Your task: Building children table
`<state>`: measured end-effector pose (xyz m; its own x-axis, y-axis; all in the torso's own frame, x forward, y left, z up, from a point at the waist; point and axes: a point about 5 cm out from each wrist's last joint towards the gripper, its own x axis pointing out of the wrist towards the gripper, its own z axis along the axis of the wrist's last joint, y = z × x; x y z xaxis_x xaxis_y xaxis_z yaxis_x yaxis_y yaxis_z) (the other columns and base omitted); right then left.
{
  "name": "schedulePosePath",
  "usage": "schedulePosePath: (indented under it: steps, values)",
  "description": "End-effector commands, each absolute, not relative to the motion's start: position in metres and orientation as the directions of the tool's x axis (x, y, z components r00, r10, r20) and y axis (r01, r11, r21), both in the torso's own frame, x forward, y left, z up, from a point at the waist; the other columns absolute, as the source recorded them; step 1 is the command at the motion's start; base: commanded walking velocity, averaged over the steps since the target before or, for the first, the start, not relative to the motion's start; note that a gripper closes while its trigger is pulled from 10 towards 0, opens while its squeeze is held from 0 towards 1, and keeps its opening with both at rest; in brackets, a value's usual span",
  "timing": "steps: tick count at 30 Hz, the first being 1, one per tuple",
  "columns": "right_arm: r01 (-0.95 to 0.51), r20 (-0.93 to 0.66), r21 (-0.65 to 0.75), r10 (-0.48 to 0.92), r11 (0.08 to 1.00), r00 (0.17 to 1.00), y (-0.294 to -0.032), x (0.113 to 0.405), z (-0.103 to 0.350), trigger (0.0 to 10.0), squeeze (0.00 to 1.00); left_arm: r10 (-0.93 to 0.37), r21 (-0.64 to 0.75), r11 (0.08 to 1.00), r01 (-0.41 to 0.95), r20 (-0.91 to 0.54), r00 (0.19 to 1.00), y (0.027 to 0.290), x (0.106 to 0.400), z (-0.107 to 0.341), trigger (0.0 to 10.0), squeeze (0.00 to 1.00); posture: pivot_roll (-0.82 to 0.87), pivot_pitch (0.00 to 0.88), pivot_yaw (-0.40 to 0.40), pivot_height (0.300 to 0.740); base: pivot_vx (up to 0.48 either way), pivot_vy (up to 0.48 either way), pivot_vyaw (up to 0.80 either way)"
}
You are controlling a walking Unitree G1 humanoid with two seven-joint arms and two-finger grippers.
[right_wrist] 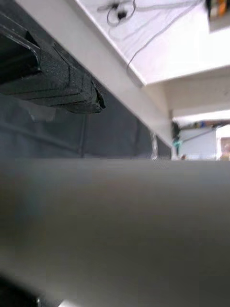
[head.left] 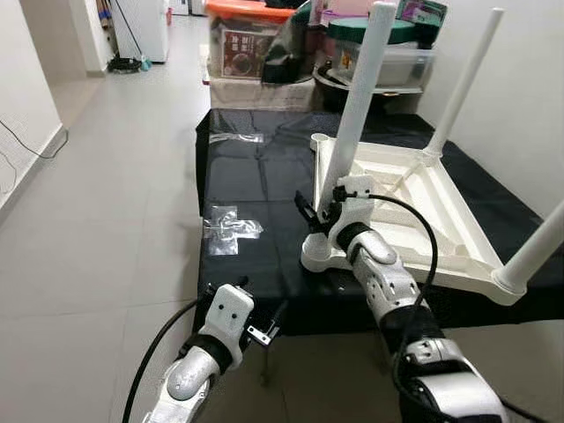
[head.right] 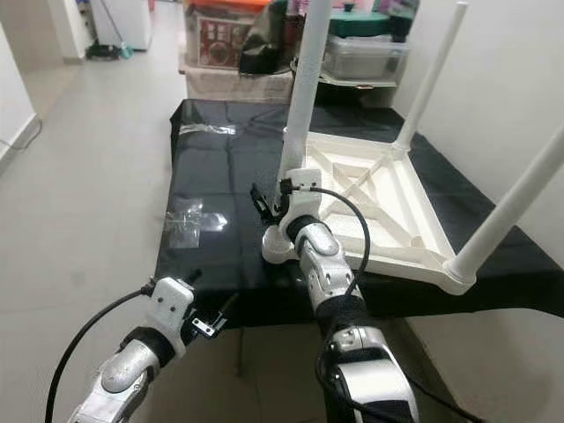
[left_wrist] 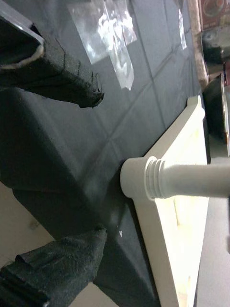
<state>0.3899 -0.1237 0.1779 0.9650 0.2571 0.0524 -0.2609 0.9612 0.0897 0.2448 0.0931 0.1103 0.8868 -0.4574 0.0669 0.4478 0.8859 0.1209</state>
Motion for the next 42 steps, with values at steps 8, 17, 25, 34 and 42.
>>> schedulePosePath:
  steps: [8,17,25,34,42]
  values:
    - [-0.543,0.074,0.183,0.539,0.82,0.839,-0.127,0.392,0.191,0.0,0.0,-0.457,0.112,0.886,0.45,0.049,0.888,0.094,0.23,0.113,10.0,0.0,0.17,0.0,-0.159,0.74,0.0,0.0,0.0]
    - [-0.856,0.105,0.199,0.858,0.477,0.502,-0.124,0.376,0.196,0.0,0.0,-0.448,0.107,0.891,0.442,0.036,0.894,0.095,0.223,0.114,10.0,0.0,0.17,0.014,-0.172,0.74,0.0,0.0,0.0]
    - [-0.381,-0.112,0.083,0.388,0.921,0.915,-0.142,0.4,0.174,0.0,0.0,-0.443,0.114,0.892,0.437,0.036,0.896,0.095,0.23,0.115,10.0,0.0,0.17,0.0,-0.164,0.74,0.0,0.0,0.0]
    - [0.347,-0.173,0.103,-0.327,0.932,0.929,-0.186,0.375,0.151,0.0,0.0,-0.456,0.125,0.885,0.449,0.037,0.889,0.094,0.235,0.115,10.0,0.0,0.16,0.0,-0.144,0.74,0.0,0.0,0.0]
    - [0.272,-0.086,0.226,-0.259,0.935,0.962,-0.133,0.365,0.156,10.0,0.0,-0.459,0.132,0.882,0.452,0.036,0.888,0.094,0.24,0.113,10.0,0.0,0.15,0.0,-0.134,0.74,0.0,0.0,0.0]
